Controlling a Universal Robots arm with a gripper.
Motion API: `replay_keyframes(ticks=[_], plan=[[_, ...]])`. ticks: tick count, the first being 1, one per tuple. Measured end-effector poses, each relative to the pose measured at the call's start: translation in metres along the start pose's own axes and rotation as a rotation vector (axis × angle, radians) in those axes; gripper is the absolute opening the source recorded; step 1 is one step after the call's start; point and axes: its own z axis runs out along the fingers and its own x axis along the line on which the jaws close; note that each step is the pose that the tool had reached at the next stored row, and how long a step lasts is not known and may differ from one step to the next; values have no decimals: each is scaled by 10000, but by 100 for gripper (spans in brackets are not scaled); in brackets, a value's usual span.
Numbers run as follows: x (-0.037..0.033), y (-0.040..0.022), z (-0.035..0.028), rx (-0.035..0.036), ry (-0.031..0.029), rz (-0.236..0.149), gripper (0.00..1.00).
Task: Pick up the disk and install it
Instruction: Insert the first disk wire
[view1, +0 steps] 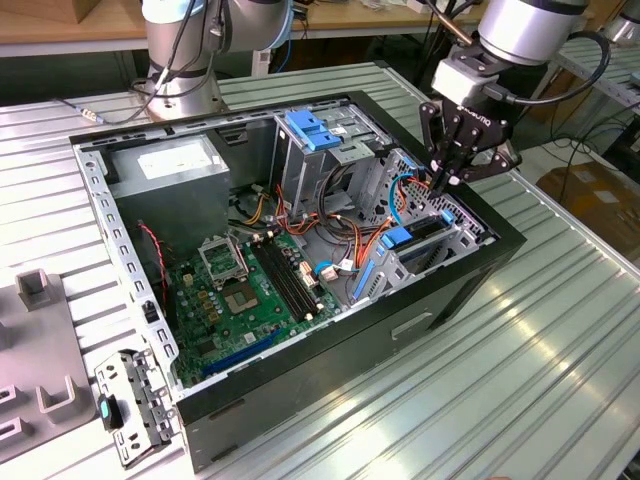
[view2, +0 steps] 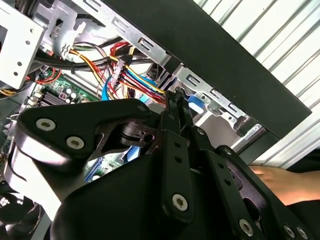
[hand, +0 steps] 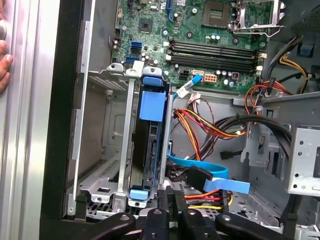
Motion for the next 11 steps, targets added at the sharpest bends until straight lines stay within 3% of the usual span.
replay_keyframes(ticks=[2, 7, 11], plan=[[-5, 47, 6, 7, -1, -5, 16], [39, 65, 34, 11, 11, -5, 16], [37, 99, 57, 107, 36, 36, 16]])
